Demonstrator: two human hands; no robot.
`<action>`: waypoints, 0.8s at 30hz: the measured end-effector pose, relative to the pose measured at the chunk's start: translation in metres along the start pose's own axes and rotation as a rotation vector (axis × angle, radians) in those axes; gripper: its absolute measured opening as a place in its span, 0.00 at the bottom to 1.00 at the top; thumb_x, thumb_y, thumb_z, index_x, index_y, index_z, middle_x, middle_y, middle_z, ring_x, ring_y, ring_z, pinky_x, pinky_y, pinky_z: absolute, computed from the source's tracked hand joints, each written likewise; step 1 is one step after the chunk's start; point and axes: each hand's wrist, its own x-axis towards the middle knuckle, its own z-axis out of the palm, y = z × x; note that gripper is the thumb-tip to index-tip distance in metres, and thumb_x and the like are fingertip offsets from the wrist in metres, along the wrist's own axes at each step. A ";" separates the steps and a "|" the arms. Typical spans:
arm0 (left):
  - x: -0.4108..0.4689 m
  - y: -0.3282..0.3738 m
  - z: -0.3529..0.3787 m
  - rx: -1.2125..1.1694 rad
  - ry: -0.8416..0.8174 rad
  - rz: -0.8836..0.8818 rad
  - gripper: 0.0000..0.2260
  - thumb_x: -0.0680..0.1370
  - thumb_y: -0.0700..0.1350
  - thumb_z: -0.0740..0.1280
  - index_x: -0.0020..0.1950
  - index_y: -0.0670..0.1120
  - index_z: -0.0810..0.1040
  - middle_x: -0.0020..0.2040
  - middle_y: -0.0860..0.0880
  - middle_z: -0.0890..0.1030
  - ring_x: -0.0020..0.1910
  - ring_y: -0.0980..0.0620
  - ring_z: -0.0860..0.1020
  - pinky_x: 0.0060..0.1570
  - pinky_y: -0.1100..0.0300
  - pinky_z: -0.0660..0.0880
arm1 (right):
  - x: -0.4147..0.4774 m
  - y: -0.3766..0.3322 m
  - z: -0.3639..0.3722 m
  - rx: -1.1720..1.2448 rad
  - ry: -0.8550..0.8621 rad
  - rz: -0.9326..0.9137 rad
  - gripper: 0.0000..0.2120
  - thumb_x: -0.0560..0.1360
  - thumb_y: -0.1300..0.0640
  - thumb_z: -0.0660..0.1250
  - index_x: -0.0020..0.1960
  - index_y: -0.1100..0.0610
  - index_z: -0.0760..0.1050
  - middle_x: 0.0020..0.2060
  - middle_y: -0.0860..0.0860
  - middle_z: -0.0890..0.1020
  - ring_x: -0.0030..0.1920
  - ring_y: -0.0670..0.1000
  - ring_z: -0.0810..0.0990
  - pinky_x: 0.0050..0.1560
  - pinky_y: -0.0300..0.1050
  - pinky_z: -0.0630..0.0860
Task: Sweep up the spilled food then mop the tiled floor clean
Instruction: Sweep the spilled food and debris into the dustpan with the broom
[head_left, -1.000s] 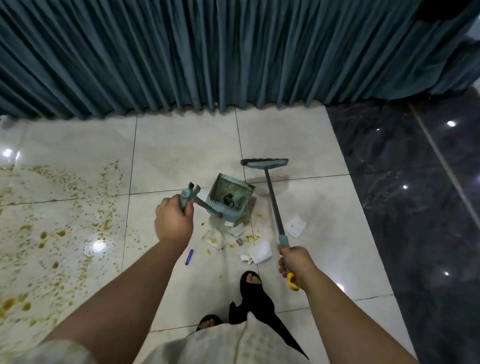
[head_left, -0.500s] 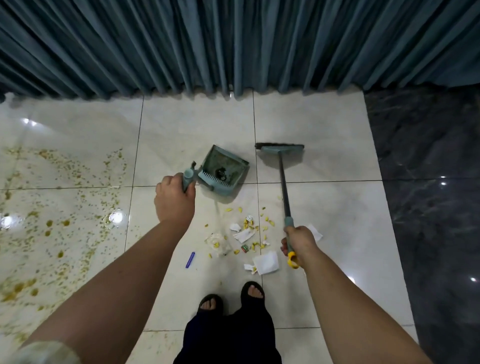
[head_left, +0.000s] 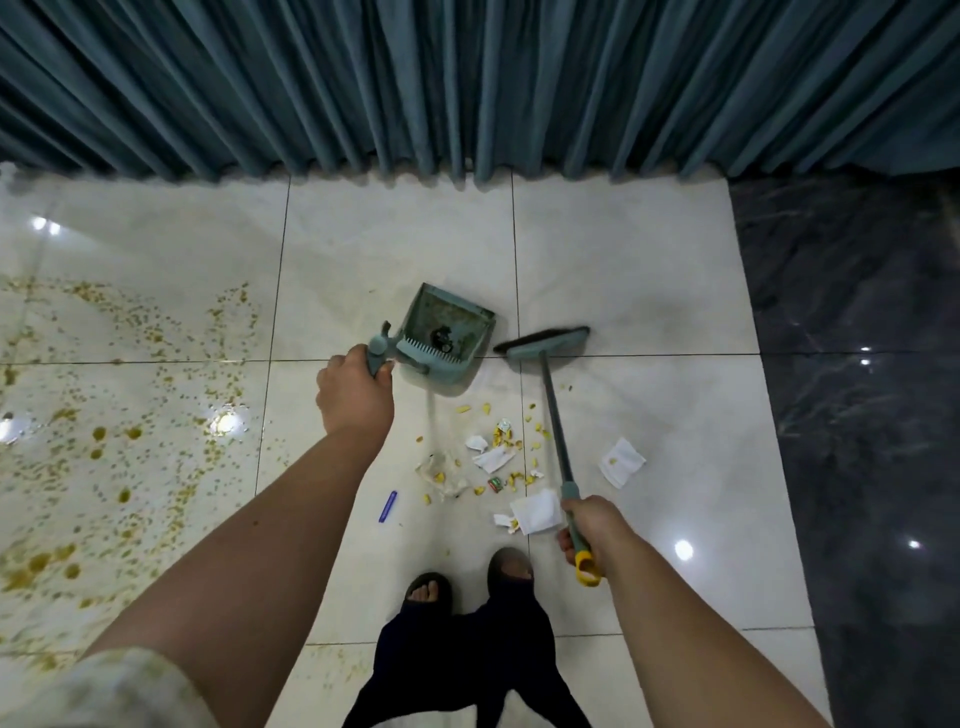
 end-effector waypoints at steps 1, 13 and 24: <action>-0.004 -0.005 -0.006 0.018 -0.006 -0.028 0.12 0.79 0.50 0.64 0.56 0.42 0.75 0.53 0.40 0.76 0.56 0.39 0.72 0.51 0.46 0.72 | -0.010 0.009 0.003 0.015 0.008 0.004 0.10 0.81 0.57 0.60 0.56 0.64 0.70 0.35 0.61 0.76 0.26 0.53 0.73 0.25 0.40 0.70; -0.055 -0.120 -0.071 0.002 0.082 -0.086 0.12 0.78 0.51 0.65 0.50 0.42 0.76 0.47 0.42 0.76 0.49 0.39 0.75 0.44 0.45 0.75 | -0.053 0.034 0.051 -0.099 0.062 -0.217 0.13 0.81 0.55 0.60 0.46 0.65 0.70 0.30 0.62 0.77 0.24 0.55 0.73 0.26 0.43 0.69; -0.084 -0.194 -0.085 -0.080 0.041 0.021 0.12 0.74 0.49 0.68 0.34 0.47 0.70 0.33 0.48 0.71 0.36 0.43 0.73 0.32 0.57 0.68 | -0.033 0.040 0.102 -0.284 0.045 -0.134 0.13 0.78 0.55 0.65 0.49 0.66 0.71 0.35 0.63 0.79 0.26 0.55 0.75 0.27 0.43 0.70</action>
